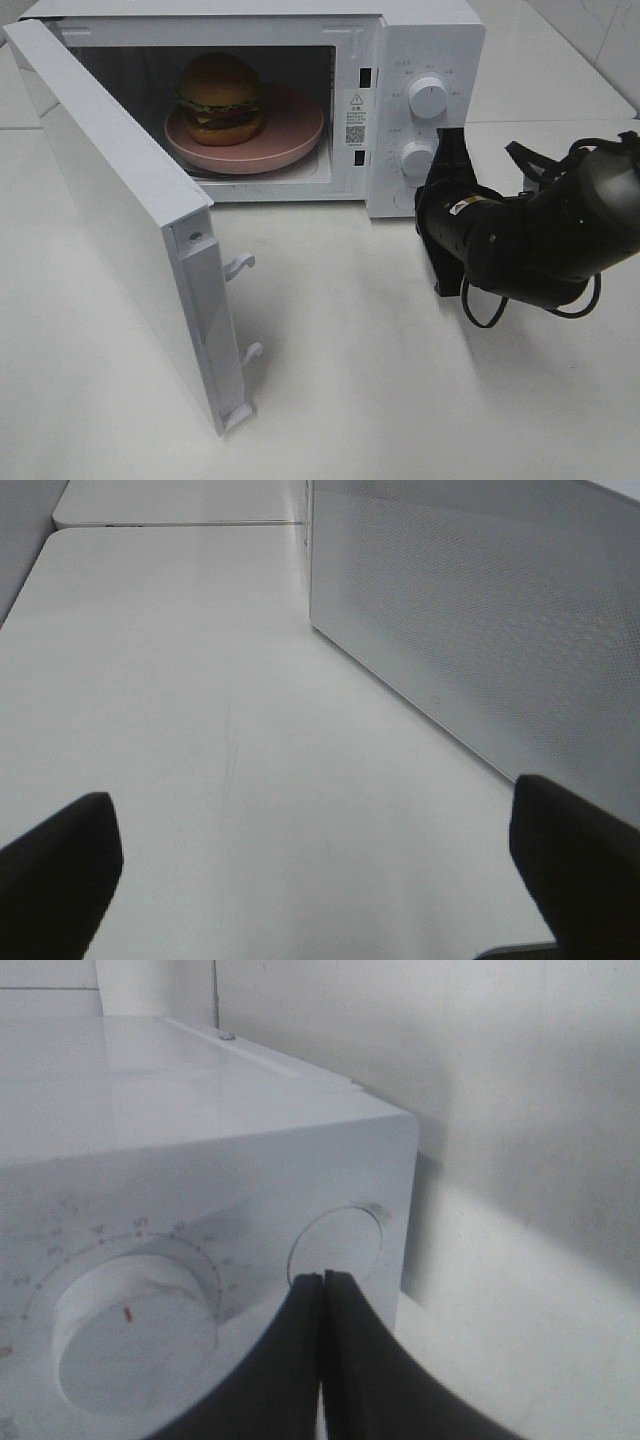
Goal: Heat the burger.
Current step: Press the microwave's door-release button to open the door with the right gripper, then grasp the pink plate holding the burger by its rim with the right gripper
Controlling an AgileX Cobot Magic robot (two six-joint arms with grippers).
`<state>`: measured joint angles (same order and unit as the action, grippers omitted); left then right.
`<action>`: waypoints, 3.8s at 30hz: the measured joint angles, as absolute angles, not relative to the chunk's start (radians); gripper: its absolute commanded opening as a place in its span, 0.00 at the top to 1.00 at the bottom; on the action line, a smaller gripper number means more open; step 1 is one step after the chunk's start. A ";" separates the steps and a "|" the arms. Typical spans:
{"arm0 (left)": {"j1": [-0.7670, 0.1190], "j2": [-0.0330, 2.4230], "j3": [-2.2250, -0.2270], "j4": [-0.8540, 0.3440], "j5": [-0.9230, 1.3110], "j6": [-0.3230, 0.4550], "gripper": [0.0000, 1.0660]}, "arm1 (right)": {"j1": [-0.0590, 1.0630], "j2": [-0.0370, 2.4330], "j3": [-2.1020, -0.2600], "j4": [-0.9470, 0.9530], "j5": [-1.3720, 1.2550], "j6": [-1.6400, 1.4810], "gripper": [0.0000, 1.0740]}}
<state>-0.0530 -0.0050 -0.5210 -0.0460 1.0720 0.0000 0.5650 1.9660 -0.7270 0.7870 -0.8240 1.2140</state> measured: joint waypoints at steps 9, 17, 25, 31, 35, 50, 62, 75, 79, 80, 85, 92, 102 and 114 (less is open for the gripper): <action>-0.053 -0.005 -0.521 -0.046 1.072 0.000 0.08 | 0.565 1.864 -0.621 0.676 -0.756 1.217 0.95; -0.053 -0.005 -0.521 -0.046 1.072 0.000 0.08 | 0.565 1.742 -0.519 0.596 -0.666 1.136 0.94; -0.053 -0.005 -0.521 -0.046 1.072 0.000 0.08 | 0.565 1.628 -0.483 0.581 -0.483 0.937 0.93; -0.053 -0.005 -0.521 -0.046 1.072 0.000 0.08 | 0.565 1.525 -0.482 0.578 -0.347 0.716 0.93; -0.053 -0.005 -0.521 -0.046 1.072 0.000 0.08 | 0.565 1.479 -0.482 0.575 -0.268 0.597 0.93; -0.053 -0.005 -0.521 -0.046 1.072 0.000 0.08 | 0.565 1.398 -0.516 0.553 0.066 0.210 0.89; -0.053 -0.005 -0.521 -0.046 1.072 0.000 0.08 | 0.565 1.394 -0.752 0.173 0.517 0.080 0.88; -0.053 -0.005 -0.521 -0.046 1.072 0.000 0.08 | 0.565 1.393 -0.881 0.075 0.669 -0.645 0.86; -0.053 -0.005 -0.521 -0.046 1.072 0.000 0.08 | 0.565 1.393 -0.885 0.074 0.666 -0.964 0.85; -0.053 -0.005 -0.521 -0.046 1.072 0.000 0.08 | 0.565 1.393 -0.886 0.071 0.658 -1.103 0.83; -0.053 -0.005 -0.521 -0.046 1.072 0.000 0.08 | 0.565 1.393 -0.887 0.038 0.621 -1.260 0.71; -0.053 -0.005 -0.521 -0.046 1.072 0.000 0.08 | 0.565 1.393 -0.887 -0.092 0.543 -1.285 0.23; -0.053 -0.005 -0.521 -0.046 1.072 0.000 0.08 | 0.594 1.471 -0.923 -0.138 0.506 -1.195 0.08; -0.053 -0.005 -0.521 -0.046 1.072 0.000 0.08 | 0.632 1.605 -1.072 -0.181 0.458 -1.192 0.11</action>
<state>-0.0530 -0.0050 -0.5210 -0.0460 1.0720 0.0000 0.6320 1.6050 -1.0720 -0.1810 0.4580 -1.1920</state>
